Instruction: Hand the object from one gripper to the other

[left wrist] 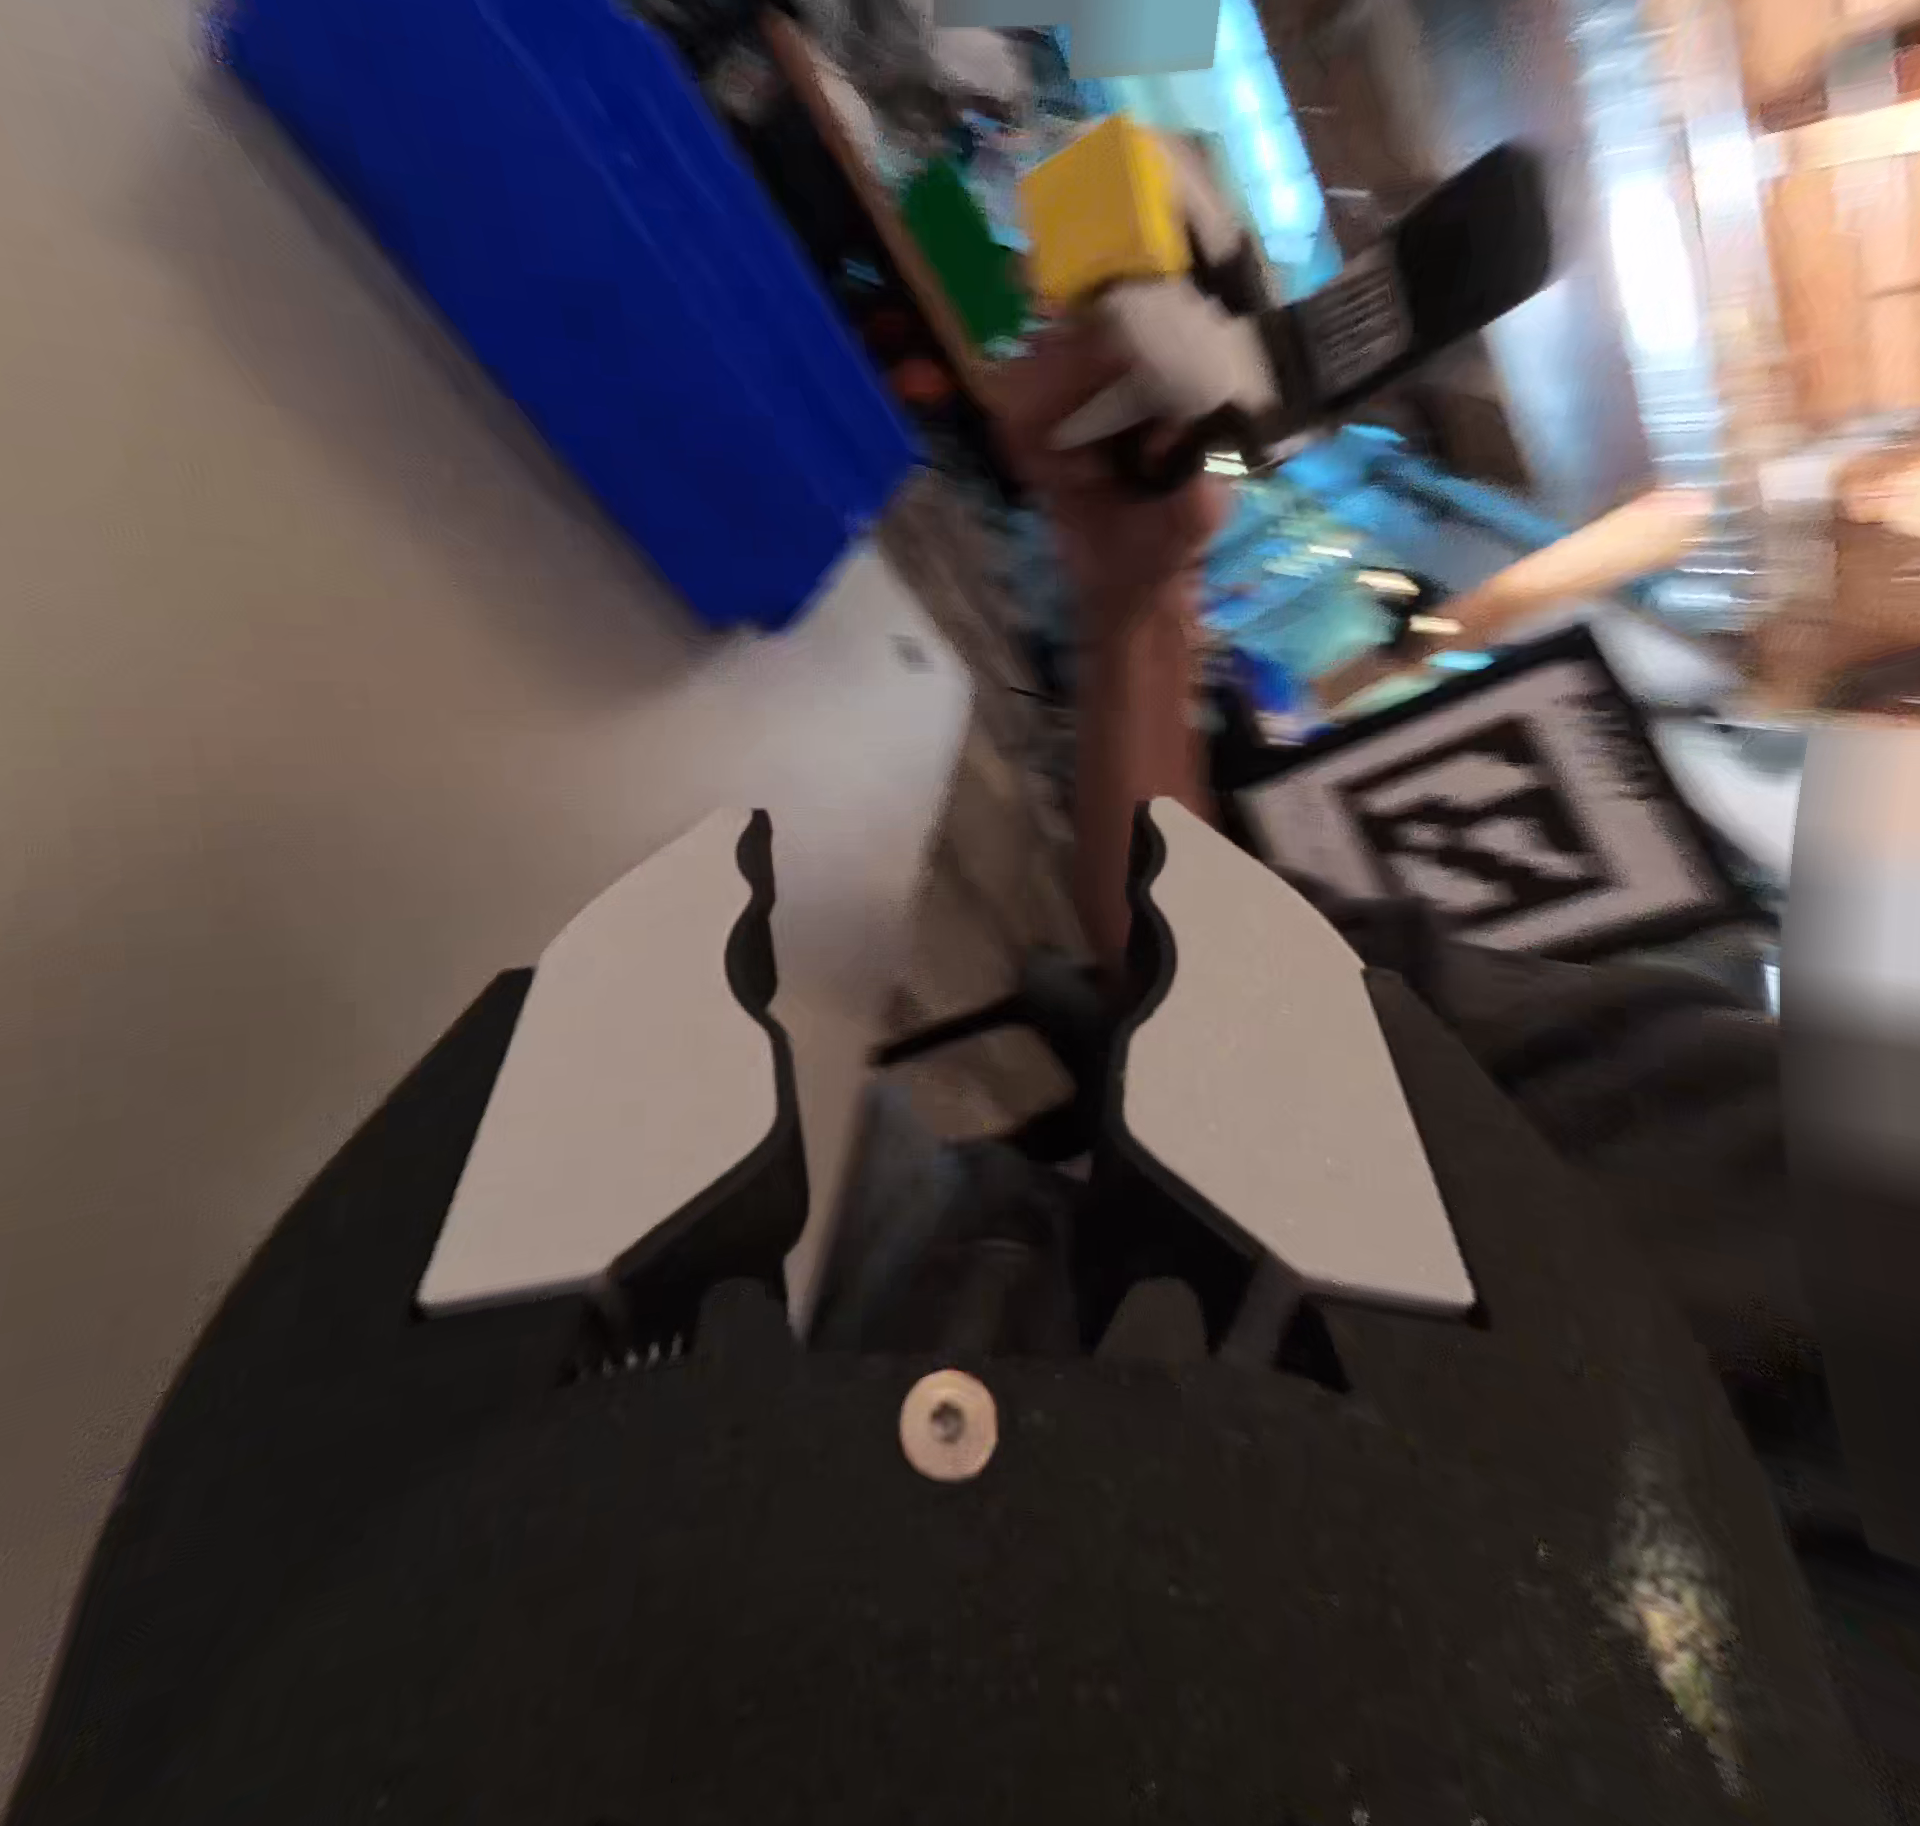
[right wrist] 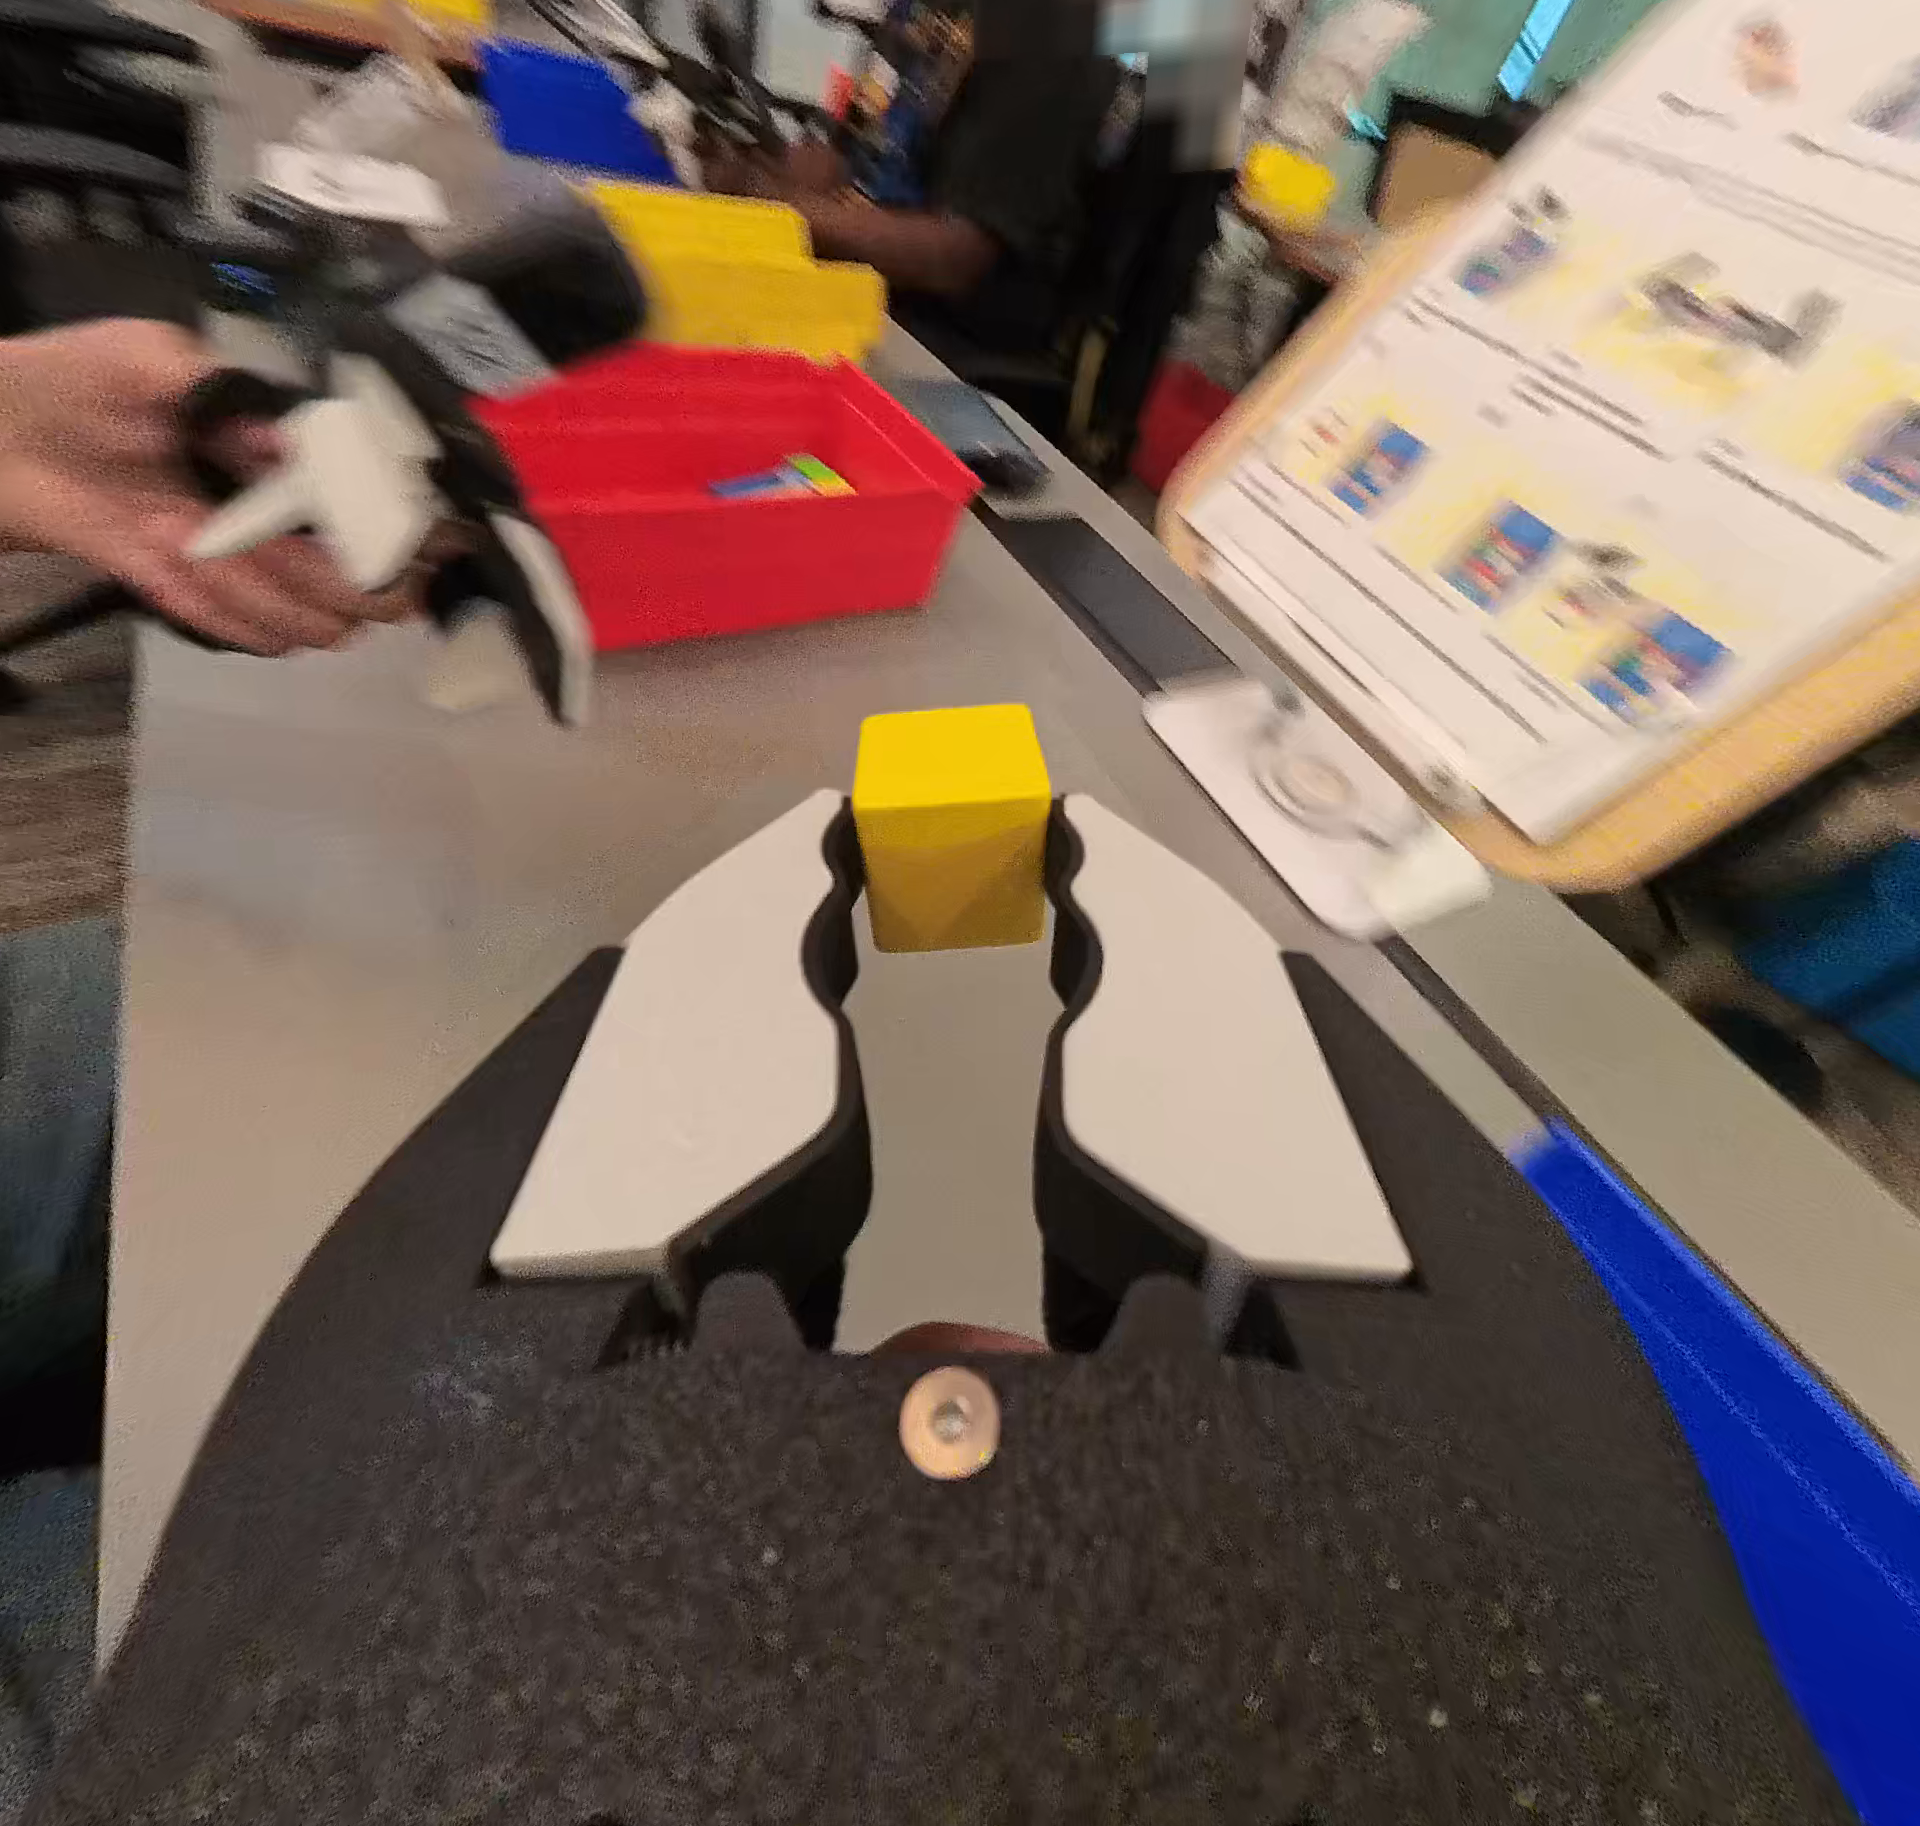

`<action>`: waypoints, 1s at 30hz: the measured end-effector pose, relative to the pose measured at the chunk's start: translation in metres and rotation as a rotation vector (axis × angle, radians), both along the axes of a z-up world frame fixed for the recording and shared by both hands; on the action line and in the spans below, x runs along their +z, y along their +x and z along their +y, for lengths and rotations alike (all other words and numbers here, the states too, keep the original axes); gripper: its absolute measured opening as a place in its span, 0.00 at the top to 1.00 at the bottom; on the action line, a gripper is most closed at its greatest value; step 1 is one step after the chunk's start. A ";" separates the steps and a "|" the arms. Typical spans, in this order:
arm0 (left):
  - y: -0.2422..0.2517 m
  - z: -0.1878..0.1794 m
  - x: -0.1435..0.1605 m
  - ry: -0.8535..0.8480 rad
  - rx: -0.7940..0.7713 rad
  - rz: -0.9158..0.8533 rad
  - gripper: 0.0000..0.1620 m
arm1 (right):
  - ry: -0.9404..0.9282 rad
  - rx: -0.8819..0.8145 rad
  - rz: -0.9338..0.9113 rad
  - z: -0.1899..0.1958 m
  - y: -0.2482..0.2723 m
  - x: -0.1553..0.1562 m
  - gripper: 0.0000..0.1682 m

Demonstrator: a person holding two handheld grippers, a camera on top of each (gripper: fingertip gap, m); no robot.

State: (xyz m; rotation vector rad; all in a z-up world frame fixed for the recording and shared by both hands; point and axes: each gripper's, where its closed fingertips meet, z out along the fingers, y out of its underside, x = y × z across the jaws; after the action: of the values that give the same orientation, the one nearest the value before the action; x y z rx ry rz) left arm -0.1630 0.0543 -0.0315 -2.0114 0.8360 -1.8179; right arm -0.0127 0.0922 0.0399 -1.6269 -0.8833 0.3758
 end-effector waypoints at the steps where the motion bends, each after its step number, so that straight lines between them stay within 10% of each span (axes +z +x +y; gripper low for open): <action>1: -0.013 0.002 -0.017 0.111 0.109 0.080 0.60 | -0.045 -0.070 -0.015 0.002 0.025 0.000 0.80; 7: -0.094 -0.012 -0.069 0.482 0.530 0.351 0.64 | -0.418 -0.403 -0.322 0.000 0.159 -0.069 0.80; 15: -0.126 -0.020 -0.077 0.673 0.665 0.406 0.67 | -0.906 -0.252 -0.568 -0.018 0.180 -0.191 0.80; 30: -0.128 -0.021 -0.074 0.703 0.677 0.386 0.67 | -1.033 -0.276 -0.603 -0.019 0.168 -0.233 0.72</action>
State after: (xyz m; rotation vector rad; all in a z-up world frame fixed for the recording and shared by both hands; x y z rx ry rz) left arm -0.2909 0.0337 -0.1058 -1.8389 0.6386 -0.6534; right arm 0.1549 0.0729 -0.1927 -2.8824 -0.9317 0.1275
